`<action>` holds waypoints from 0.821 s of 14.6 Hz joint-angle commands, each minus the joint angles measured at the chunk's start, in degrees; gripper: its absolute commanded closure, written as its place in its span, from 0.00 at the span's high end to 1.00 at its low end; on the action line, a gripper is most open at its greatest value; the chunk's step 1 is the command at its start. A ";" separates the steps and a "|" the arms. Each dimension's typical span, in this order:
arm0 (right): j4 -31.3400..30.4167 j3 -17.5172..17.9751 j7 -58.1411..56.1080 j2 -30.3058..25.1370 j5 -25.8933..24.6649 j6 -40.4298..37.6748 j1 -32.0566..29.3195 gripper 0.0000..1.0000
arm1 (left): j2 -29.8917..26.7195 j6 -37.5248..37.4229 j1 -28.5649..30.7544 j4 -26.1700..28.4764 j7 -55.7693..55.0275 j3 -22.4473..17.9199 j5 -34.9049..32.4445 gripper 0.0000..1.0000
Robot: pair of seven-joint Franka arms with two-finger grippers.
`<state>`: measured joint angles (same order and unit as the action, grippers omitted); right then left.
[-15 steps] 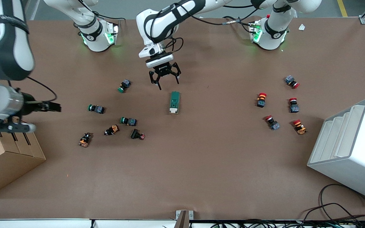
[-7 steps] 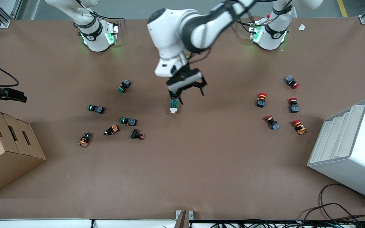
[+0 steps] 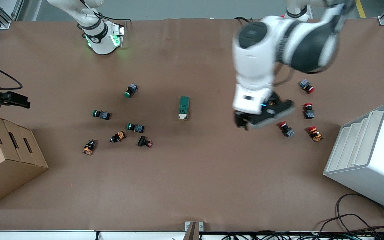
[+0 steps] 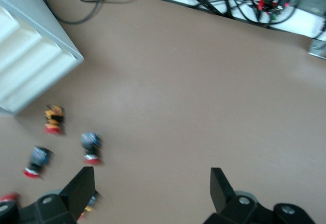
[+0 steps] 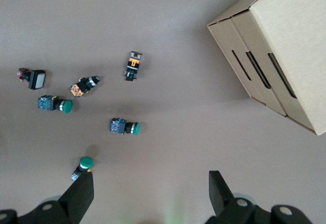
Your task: Close load switch with both arms
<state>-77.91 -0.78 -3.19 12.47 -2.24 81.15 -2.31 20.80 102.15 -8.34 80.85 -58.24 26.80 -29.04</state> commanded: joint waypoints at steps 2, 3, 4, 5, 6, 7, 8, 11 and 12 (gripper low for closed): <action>0.83 0.16 0.03 0.28 0.92 -2.48 0.03 1.00 | -4.10 -0.29 8.40 0.36 14.95 0.63 6.69 1.00; 0.83 0.25 0.11 0.28 0.92 -2.48 0.11 1.00 | -5.15 -0.29 11.12 0.36 19.00 0.62 9.24 1.00; 0.66 0.25 0.03 -0.07 0.92 -2.48 0.12 1.00 | -5.86 -0.29 13.59 0.36 23.22 0.71 11.52 1.00; 0.48 0.16 -0.06 -0.42 0.92 -2.48 0.12 1.00 | -6.73 -0.37 16.13 0.36 28.13 0.71 13.90 1.00; 0.22 -0.01 -0.06 -1.21 0.92 -2.57 0.03 1.00 | -8.05 -0.37 18.16 0.45 32.36 0.63 16.18 1.00; -0.39 -0.10 -0.15 -2.26 0.92 -2.48 0.11 1.00 | -9.10 -1.16 19.66 0.45 36.14 0.36 19.08 1.00; -1.36 -0.10 -0.24 -3.49 0.92 -2.40 0.20 1.00 | -10.25 -2.73 20.55 0.45 39.22 -0.34 22.15 1.00; -4.34 -0.37 -0.41 -7.01 0.48 -2.31 0.81 1.00 | -14.12 -8.17 17.41 0.89 45.30 -7.79 26.83 1.00; -5.83 -0.37 -0.41 -8.50 0.13 -2.13 1.43 1.00 | -15.00 -10.54 16.43 0.89 45.93 -9.99 27.71 1.00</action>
<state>-78.49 -0.69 -3.21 8.76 -2.20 78.19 -2.04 8.92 95.05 10.87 80.38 -14.37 20.75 -3.40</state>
